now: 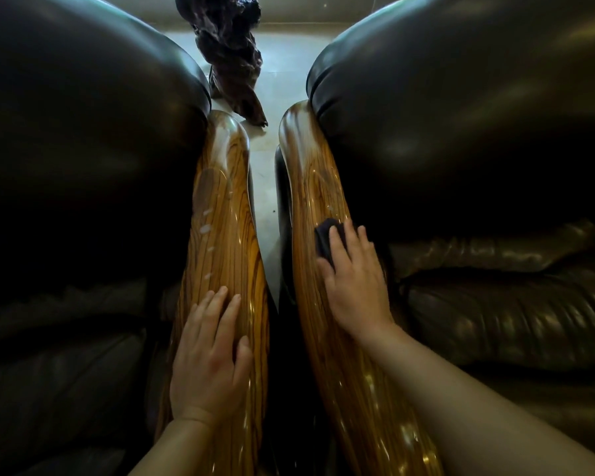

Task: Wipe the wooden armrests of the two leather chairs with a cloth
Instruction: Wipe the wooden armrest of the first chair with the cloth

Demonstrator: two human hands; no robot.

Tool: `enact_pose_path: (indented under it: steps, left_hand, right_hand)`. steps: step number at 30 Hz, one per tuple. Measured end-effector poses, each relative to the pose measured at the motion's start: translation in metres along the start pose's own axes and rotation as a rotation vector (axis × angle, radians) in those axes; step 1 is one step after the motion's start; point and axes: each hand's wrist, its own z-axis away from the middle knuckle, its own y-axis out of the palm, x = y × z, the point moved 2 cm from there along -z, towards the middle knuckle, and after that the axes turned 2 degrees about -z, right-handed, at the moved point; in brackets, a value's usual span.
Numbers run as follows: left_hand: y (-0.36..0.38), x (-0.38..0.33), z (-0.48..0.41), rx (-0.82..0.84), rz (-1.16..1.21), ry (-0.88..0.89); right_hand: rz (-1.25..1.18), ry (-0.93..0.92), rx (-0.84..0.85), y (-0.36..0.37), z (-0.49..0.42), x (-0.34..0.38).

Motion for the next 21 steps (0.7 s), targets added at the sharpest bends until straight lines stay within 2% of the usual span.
enact_pose_path:
  steps: [4,6,9,11,14,18,21]
  left_hand:
    - [0.000,0.000,-0.001,0.007,0.001,0.004]
    - [0.000,0.000,-0.001,0.002,-0.004,0.011]
    - [0.001,0.001,-0.001,-0.001,-0.009,0.015]
    - [0.002,0.002,-0.001,-0.001,-0.009,0.014]
    - [0.003,0.002,-0.001,0.006,-0.015,0.008]
    - [0.000,0.000,-0.002,0.009,-0.004,-0.006]
    - [-0.001,-0.001,-0.003,-0.002,0.018,0.000]
  right_hand:
    - [0.051,-0.205,0.050,0.002,0.060,-0.022]
    - [0.013,-0.130,0.019,0.000,0.047,-0.031]
    - [-0.118,0.124,-0.031,-0.003,-0.007,-0.022]
    - [-0.129,0.191,-0.052,-0.005,-0.039,-0.012]
    - [-0.048,0.065,-0.081,-0.003,-0.034,-0.001]
    - [-0.035,-0.155,-0.028,0.001,0.034,-0.007]
    - [-0.086,-0.215,-0.061,-0.010,0.032,-0.019]
